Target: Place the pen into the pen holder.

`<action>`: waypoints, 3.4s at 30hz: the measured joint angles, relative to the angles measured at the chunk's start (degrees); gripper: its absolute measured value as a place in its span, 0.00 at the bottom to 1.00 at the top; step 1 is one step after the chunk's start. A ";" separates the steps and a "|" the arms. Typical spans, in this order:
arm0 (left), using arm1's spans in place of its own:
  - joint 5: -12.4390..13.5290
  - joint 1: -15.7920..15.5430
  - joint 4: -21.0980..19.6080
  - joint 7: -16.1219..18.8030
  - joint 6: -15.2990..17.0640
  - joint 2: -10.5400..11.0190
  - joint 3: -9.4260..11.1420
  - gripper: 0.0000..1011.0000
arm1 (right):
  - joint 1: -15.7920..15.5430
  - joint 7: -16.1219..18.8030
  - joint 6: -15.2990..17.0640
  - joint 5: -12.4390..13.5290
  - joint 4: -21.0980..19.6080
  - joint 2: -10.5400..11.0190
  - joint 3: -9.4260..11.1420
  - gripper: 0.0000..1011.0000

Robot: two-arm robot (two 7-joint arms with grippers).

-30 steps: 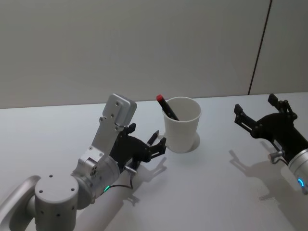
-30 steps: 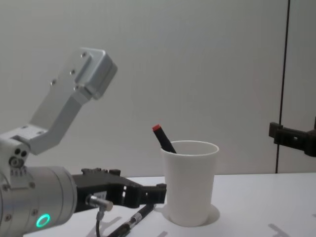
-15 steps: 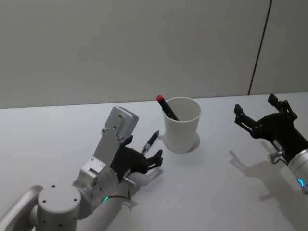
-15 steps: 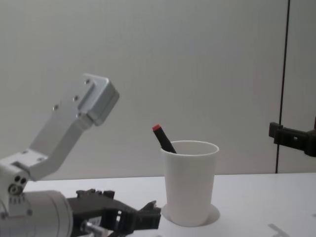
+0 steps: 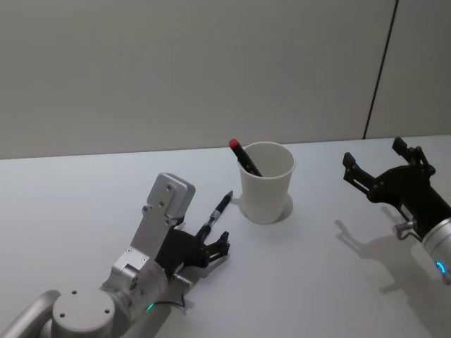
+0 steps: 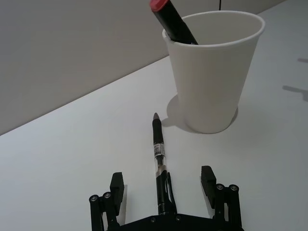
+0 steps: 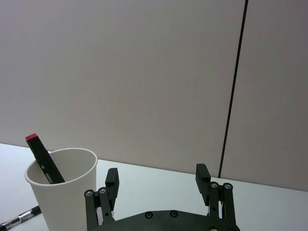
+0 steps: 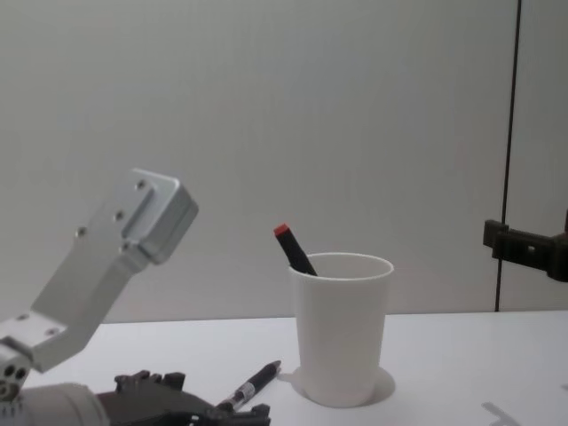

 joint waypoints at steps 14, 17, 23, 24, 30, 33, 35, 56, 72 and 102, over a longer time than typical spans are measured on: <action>-0.43 1.20 0.38 0.47 -1.40 0.48 -0.43 0.99 | 0.00 0.00 0.00 0.00 0.00 0.00 0.00 0.99; -0.53 1.35 0.54 0.51 -1.73 0.47 -0.48 0.99 | 0.00 0.00 0.00 0.00 0.00 0.00 0.00 0.99; -0.67 1.55 0.73 0.59 -2.08 0.44 -0.58 0.99 | 0.00 0.00 0.00 0.00 0.00 0.00 0.00 0.99; -0.68 1.57 0.75 0.60 -2.12 0.43 -0.58 0.99 | 0.00 0.00 0.00 0.00 0.00 0.00 0.00 0.99; -0.74 1.69 0.82 0.65 -2.28 0.41 -0.63 0.99 | 0.00 0.00 0.00 0.00 0.00 0.00 0.00 0.99; -0.77 1.74 0.83 0.65 -2.32 0.40 -0.63 0.94 | 0.00 0.00 0.00 0.00 0.00 0.00 0.00 0.99; -0.79 1.75 0.85 0.65 -2.34 0.40 -0.63 0.92 | 0.00 0.00 0.00 0.00 0.00 0.00 0.00 0.99; -0.82 1.85 1.03 0.72 -2.44 0.41 -0.69 0.77 | 0.00 0.00 0.00 0.00 0.00 0.00 0.00 0.99; -0.81 1.86 1.09 0.76 -2.45 0.41 -0.69 0.68 | 0.00 0.00 0.00 0.00 0.00 0.00 0.00 0.99; -0.81 1.86 1.11 0.75 -2.42 0.41 -0.69 0.48 | 0.00 0.00 0.00 0.00 0.00 0.00 0.00 0.99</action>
